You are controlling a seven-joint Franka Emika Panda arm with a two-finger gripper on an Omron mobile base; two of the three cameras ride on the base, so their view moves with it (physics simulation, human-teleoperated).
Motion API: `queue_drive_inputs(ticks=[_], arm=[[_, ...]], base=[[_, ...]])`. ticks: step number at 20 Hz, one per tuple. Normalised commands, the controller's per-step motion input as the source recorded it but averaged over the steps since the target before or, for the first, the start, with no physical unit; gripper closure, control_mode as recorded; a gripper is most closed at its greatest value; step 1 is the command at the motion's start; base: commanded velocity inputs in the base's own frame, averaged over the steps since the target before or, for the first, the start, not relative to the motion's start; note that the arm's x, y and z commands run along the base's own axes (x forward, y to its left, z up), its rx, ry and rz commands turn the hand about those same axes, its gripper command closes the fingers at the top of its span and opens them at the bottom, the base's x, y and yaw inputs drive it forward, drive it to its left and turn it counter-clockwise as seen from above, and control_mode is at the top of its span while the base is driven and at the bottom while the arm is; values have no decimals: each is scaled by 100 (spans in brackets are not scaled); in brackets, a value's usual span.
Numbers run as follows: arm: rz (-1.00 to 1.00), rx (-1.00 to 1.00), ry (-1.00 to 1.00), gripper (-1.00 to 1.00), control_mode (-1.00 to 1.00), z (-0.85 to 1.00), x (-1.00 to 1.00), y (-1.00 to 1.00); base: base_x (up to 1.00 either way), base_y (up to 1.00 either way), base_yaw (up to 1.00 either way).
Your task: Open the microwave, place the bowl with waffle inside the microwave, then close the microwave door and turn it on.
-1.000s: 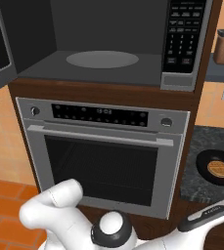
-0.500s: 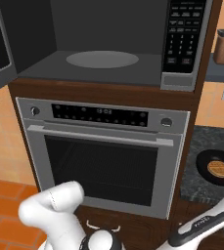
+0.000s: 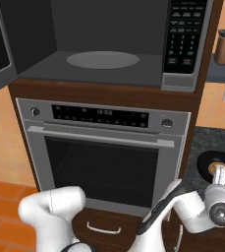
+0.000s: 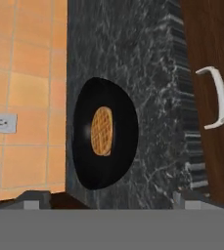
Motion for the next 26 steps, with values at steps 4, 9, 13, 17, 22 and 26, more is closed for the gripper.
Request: queue_drive_inputs(ticks=[4, 9, 13, 17, 22, 26], arm=[[1, -6, 3, -100, -100, -26, 59, -31], [14, 3, 3, -100, -100, 0, 37, -93], [15, 2, 9, -100, -100, 0, 36, -96], [15, 1, 12, -100, -100, -8, 22, -93], [17, 0, 13, -100, -100, -27, 10, -51], [14, -2, 15, -100, -100, -44, 0, -2]], base=[[0, 0, 0], [0, 0, 0], [0, 0, 0], [0, 0, 0], [0, 0, 0], [0, 0, 0]])
